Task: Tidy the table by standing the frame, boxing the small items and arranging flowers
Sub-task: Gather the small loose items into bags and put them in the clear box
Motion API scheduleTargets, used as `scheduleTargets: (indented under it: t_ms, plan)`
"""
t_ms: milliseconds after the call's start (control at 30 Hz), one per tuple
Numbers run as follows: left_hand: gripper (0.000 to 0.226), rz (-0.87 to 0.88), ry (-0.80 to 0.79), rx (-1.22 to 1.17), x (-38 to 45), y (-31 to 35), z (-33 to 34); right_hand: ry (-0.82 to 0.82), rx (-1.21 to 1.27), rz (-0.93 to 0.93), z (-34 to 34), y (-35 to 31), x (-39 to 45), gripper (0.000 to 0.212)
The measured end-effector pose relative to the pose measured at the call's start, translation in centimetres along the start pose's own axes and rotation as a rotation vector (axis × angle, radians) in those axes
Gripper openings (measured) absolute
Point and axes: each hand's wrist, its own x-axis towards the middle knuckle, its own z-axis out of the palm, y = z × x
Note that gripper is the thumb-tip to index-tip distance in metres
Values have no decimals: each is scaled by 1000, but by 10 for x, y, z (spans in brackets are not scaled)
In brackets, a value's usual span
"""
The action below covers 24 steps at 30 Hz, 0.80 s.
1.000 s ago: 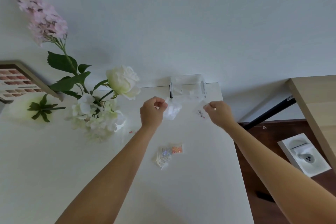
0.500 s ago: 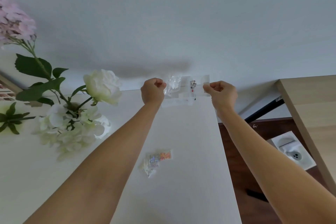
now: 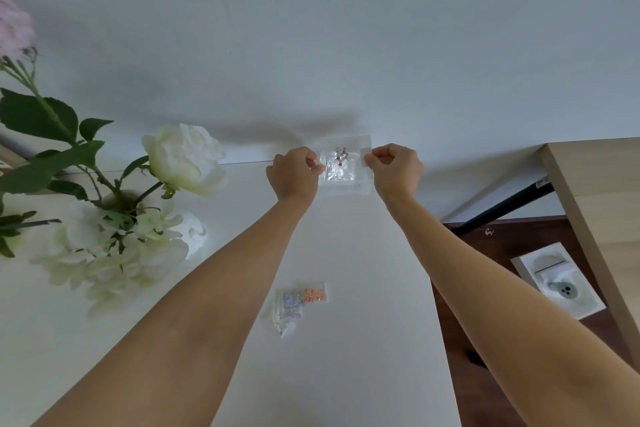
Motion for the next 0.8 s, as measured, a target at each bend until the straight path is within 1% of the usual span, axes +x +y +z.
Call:
scheduleTargets:
  t_ms: [100,167,300,400,433,500,567,633,700,767,800]
  plan:
    - [28,23,53,-15,-8,-5,-4,-37,-68,0,7,1,-2,13]
    - [26,42,77,-49,-18,-12,-9,-58,-102,-26,8,2,-5,15]
    - [24,41,77,-108,-50,-42,-21,-75,-164,-166,8,8,-20,17]
    - [25,0,-4,-132,-81,-72,-32,-128,-201,-307,7,19,-46,14]
    - [25,-18,-52,-136,-92,-82,-36,-173,-222,-354,7,26,-58,13]
    - [25,-50,-131,-116,-119,-102,-43,-320,-271,-396,8,43,-81,11]
    - [28,-77,-156,-55,-147,-120,-47,-513,-378,-377,10,61,-104,15]
    - [39,-112,-168,25,-173,-130,-46,-674,-499,-354,13,77,-125,24]
    - [51,-145,-196,122,-194,-134,-41,-743,-574,-364,15,87,-142,34]
    - [54,-159,-205,208,-208,-134,-35,-726,-616,-394,16,92,-153,39]
    - [54,-172,-196,221,-212,-132,-33,-708,-639,-412,16,93,-157,36]
